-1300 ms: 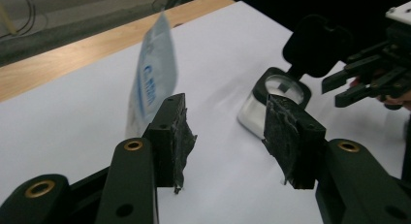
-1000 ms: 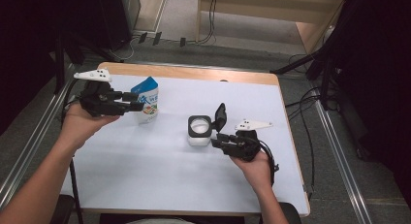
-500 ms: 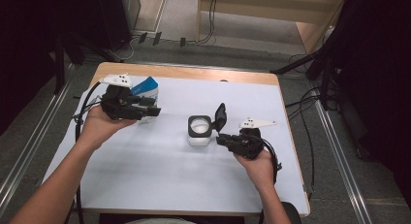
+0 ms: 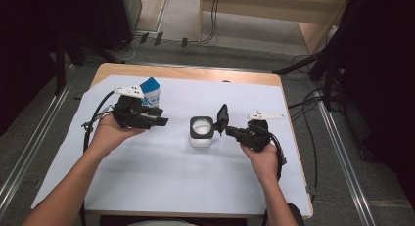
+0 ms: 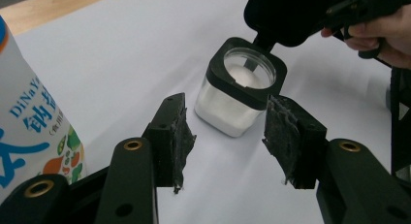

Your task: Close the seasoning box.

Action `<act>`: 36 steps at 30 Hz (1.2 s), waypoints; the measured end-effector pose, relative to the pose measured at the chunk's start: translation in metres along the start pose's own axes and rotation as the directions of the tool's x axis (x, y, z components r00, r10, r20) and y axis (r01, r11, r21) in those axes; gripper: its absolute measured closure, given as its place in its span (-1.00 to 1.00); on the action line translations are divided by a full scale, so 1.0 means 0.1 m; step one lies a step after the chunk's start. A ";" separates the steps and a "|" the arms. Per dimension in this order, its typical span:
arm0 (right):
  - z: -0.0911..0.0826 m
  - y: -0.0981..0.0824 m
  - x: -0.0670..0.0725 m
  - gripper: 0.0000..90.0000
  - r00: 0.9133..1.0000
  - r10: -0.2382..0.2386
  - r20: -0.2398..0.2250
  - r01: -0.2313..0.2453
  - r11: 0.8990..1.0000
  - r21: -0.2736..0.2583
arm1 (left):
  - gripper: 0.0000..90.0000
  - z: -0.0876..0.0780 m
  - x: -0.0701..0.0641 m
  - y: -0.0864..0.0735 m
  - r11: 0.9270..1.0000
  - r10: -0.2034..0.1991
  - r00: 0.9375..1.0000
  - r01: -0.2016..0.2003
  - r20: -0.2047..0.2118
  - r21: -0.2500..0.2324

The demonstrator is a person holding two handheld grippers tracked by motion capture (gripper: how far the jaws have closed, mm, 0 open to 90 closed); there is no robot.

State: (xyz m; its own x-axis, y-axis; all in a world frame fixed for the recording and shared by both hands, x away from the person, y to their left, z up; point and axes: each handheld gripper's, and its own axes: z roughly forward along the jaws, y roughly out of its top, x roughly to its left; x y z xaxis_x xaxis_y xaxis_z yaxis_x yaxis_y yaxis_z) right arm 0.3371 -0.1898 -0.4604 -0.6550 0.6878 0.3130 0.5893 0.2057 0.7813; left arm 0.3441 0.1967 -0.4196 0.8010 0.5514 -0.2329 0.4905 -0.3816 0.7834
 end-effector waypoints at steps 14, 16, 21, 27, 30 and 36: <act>0.03 0.27 -0.09 0.98 1.000 0.006 -0.003 -0.006 1.000 -0.027 | 0.13 0.14 0.05 -0.24 0.999 -0.023 1.000 0.023 0.012 0.022; 0.06 0.30 -0.10 0.98 1.000 0.005 -0.010 -0.005 1.000 -0.030 | 0.13 0.14 0.06 -0.26 0.999 -0.025 1.000 0.025 0.009 0.023; 0.11 0.33 -0.07 0.98 1.000 -0.001 -0.018 0.000 1.000 -0.028 | 0.12 0.13 0.06 -0.31 1.000 -0.023 1.000 0.023 0.013 0.010; 0.10 0.32 -0.07 0.99 1.000 0.009 -0.024 -0.010 1.000 -0.028 | 0.12 0.12 0.08 -0.39 0.999 -0.040 0.999 0.040 0.007 0.018; 0.09 0.32 -0.06 0.99 1.000 0.006 -0.024 -0.007 0.999 -0.034 | 0.12 0.11 0.09 -0.41 0.999 -0.038 0.999 0.038 -0.001 0.025; 0.09 0.33 -0.04 0.99 1.000 0.002 -0.027 -0.003 0.999 -0.043 | 0.11 0.14 0.07 -0.43 0.999 -0.026 1.000 0.026 -0.002 0.038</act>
State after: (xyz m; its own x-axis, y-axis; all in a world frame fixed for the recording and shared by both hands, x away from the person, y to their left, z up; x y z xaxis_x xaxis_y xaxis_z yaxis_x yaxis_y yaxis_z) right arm 0.3631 -0.1793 -0.4404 -0.6665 0.6691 0.3288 0.5704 0.1737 0.8028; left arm 0.3336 0.2061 -0.4630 0.7873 0.5624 -0.2525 0.5240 -0.3947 0.7547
